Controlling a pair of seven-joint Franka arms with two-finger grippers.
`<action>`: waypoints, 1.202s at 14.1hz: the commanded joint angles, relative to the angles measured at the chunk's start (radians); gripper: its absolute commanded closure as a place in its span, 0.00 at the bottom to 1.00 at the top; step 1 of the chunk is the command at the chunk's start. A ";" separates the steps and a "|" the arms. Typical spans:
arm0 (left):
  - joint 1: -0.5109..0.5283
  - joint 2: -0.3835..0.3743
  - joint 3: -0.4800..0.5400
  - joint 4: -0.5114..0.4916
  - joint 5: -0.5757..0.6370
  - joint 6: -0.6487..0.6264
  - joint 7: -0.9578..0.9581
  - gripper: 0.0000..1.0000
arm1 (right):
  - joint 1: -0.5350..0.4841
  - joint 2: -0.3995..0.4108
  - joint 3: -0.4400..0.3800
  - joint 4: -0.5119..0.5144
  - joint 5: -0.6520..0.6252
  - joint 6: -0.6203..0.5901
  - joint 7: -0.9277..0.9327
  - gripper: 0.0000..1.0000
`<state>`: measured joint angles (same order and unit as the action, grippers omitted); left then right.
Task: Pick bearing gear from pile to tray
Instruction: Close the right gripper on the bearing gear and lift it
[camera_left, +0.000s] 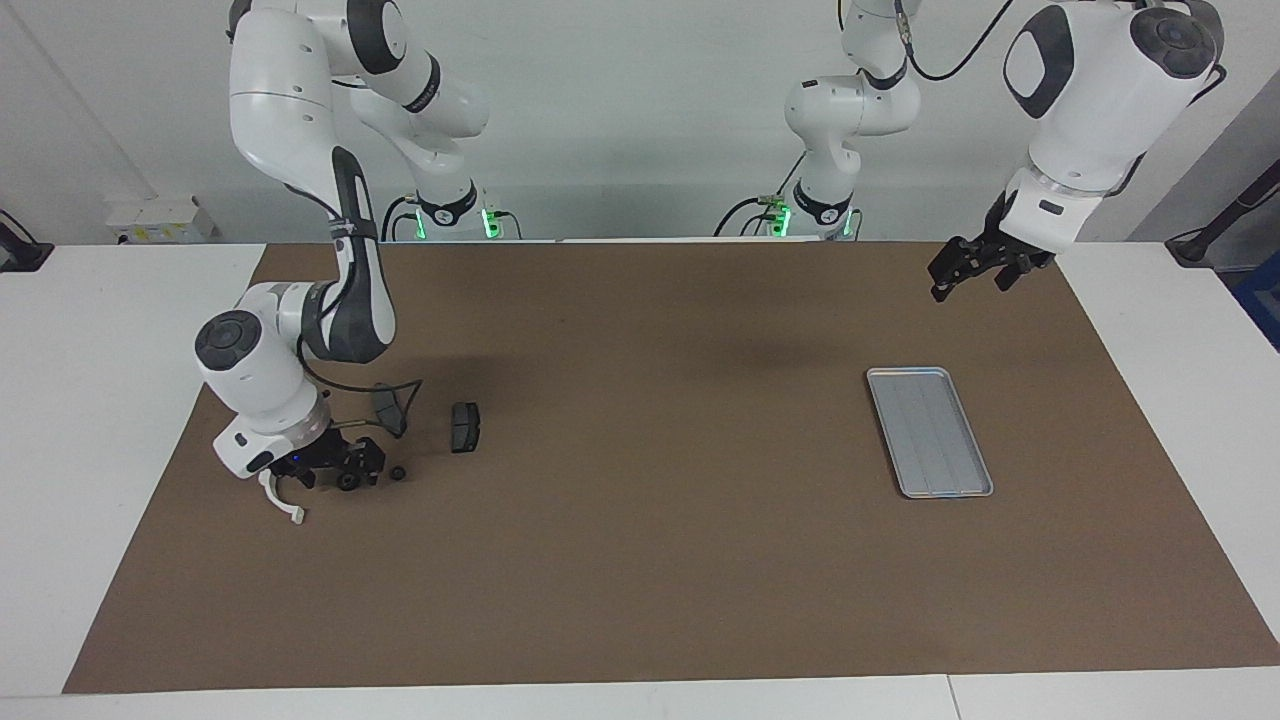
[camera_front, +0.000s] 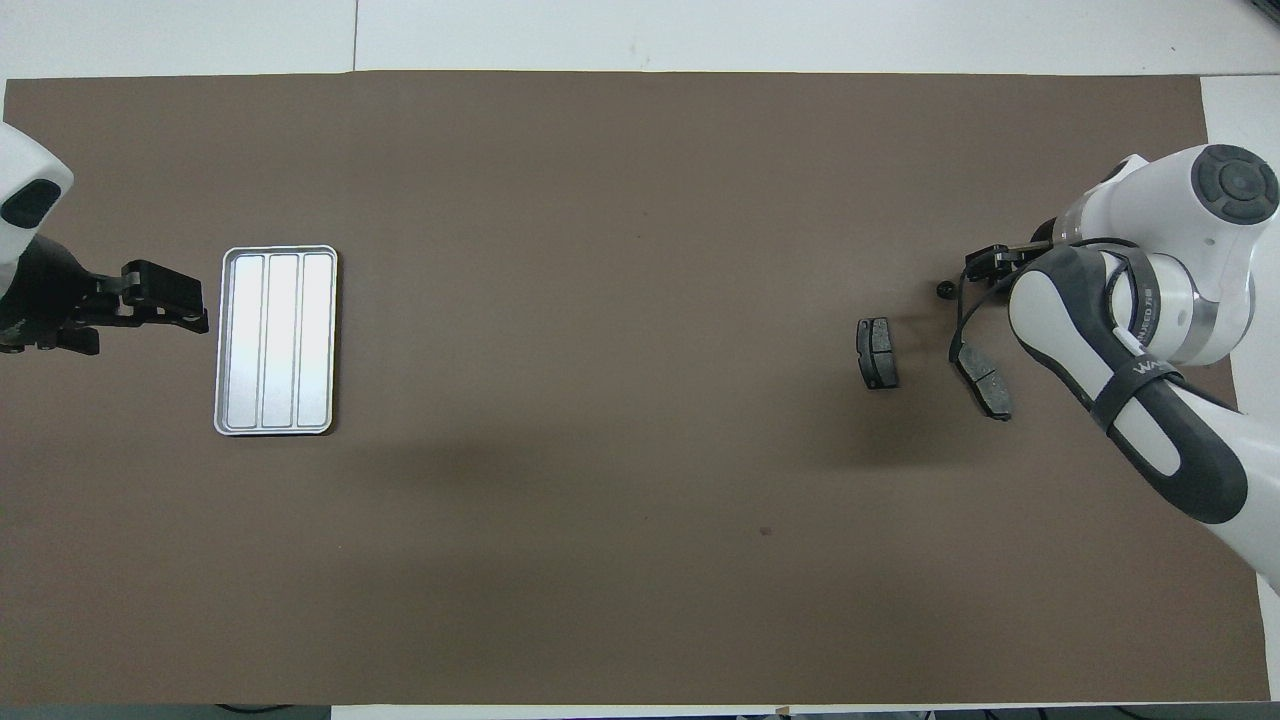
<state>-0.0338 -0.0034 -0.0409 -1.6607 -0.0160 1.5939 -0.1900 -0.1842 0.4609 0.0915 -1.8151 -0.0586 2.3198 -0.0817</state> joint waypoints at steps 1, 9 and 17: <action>0.005 -0.007 -0.004 0.004 0.013 0.000 0.006 0.00 | -0.003 0.015 0.005 0.008 -0.014 0.021 -0.003 0.00; 0.005 -0.007 -0.004 0.004 0.013 0.000 0.006 0.00 | -0.001 0.025 0.004 0.005 -0.014 0.020 -0.001 0.26; 0.005 -0.007 -0.004 0.002 0.013 0.000 0.006 0.00 | 0.021 -0.048 0.004 0.094 -0.017 -0.172 -0.001 1.00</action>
<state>-0.0338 -0.0034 -0.0409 -1.6606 -0.0160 1.5939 -0.1900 -0.1805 0.4542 0.0914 -1.7769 -0.0606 2.2421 -0.0817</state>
